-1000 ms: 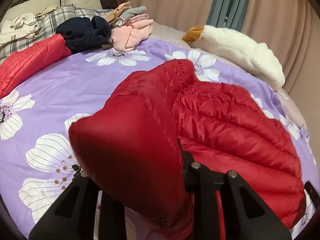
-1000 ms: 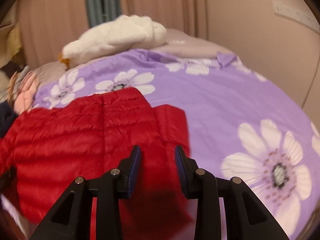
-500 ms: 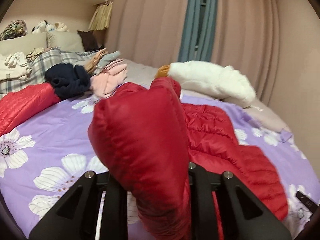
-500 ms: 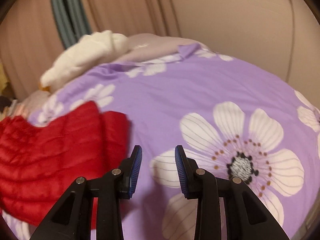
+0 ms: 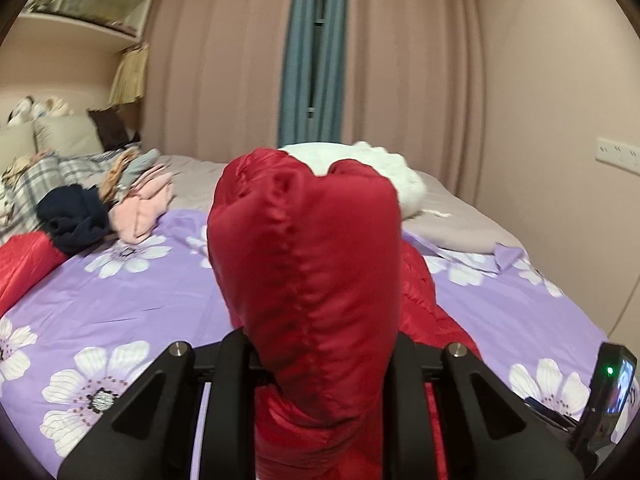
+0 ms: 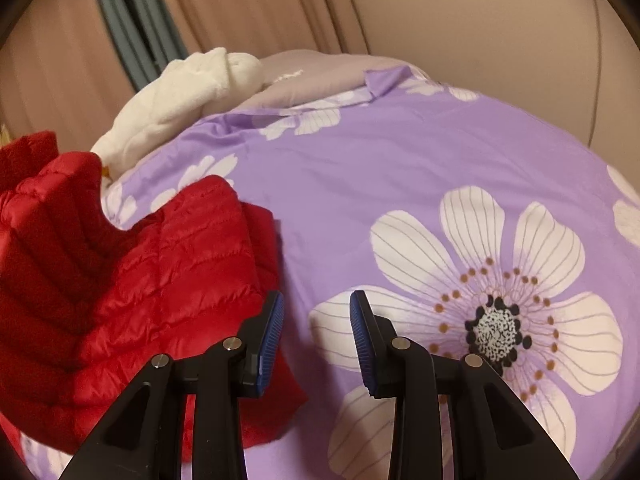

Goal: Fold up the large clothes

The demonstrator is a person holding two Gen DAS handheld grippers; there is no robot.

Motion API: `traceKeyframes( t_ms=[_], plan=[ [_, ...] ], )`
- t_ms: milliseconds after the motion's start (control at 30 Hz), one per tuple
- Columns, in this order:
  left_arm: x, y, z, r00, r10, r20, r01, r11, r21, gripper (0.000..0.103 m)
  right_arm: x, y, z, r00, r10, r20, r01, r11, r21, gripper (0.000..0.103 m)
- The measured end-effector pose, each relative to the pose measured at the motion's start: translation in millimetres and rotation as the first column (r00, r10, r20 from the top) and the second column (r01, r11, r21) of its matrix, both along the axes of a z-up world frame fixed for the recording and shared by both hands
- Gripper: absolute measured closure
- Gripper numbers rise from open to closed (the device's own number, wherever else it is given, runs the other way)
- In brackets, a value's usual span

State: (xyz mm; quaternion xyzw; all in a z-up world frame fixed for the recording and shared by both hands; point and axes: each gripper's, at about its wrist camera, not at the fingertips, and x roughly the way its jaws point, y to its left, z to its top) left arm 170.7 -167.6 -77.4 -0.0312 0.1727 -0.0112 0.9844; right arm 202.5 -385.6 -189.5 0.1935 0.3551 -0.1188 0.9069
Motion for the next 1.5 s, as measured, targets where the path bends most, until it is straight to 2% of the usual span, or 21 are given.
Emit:
traceKeyframes(
  t_ms=[200, 333, 633, 767, 933, 1067, 1267, 1367, 1433, 1500],
  plan=[
    [-2.7, -35.6, -6.6, 0.998, -0.044, -0.036, 0.044, 0.999, 0.013, 0.082, -13.1, -29.2, 1.8, 0.995, -0.104, 0.003, 0.104, 0.994, 0.035, 0.069],
    [0.6, -54.0, -12.4, 0.994, -0.082, -0.076, 0.082, 0.997, -0.009, 0.082, -24.5, -51.4, 0.6, 0.988, -0.152, 0.010, 0.150, 0.984, 0.092, 0.069],
    [11.2, -106.1, -42.7, 0.981, -0.113, -0.157, 0.119, 0.993, 0.027, 0.081, -42.0, -86.8, -3.6, 0.970, -0.243, -0.018, 0.244, 0.969, 0.049, 0.069],
    [16.7, -121.0, -59.0, 0.978, -0.089, -0.191, 0.105, 0.991, 0.079, 0.078, -45.6, -95.4, -4.1, 0.963, -0.269, -0.016, 0.270, 0.962, 0.036, 0.069],
    [29.9, -130.3, -83.3, 0.956, -0.055, -0.289, 0.070, 0.997, 0.040, 0.074, -47.4, -100.1, -5.0, 0.957, -0.289, -0.029, 0.290, 0.957, 0.011, 0.069],
    [31.7, -148.7, -96.8, 0.951, -0.026, -0.309, 0.067, 0.990, 0.123, 0.075, -47.3, -106.6, -6.7, 0.953, -0.301, -0.040, 0.302, 0.953, 0.022, 0.069],
    [32.0, -156.2, -112.1, 0.952, 0.008, -0.305, 0.056, 0.978, 0.201, 0.072, -46.6, -114.5, -10.3, 0.943, -0.327, -0.064, 0.330, 0.943, 0.041, 0.068],
    [27.0, -150.2, -103.7, 0.952, -0.032, -0.305, 0.086, 0.982, 0.165, 0.061, -46.0, -115.4, -13.1, 0.943, -0.324, -0.074, 0.329, 0.943, 0.058, 0.062],
    [22.1, -144.5, -95.0, 0.942, -0.110, -0.317, 0.146, 0.985, 0.090, 0.033, -46.1, -114.8, -12.6, 0.942, -0.326, -0.074, 0.331, 0.942, 0.061, 0.060],
    [14.8, -138.7, -84.3, 0.933, -0.177, -0.314, 0.193, 0.981, 0.021, 0.029, -46.3, -114.6, -12.5, 0.942, -0.328, -0.070, 0.332, 0.941, 0.059, 0.055]
  ],
)
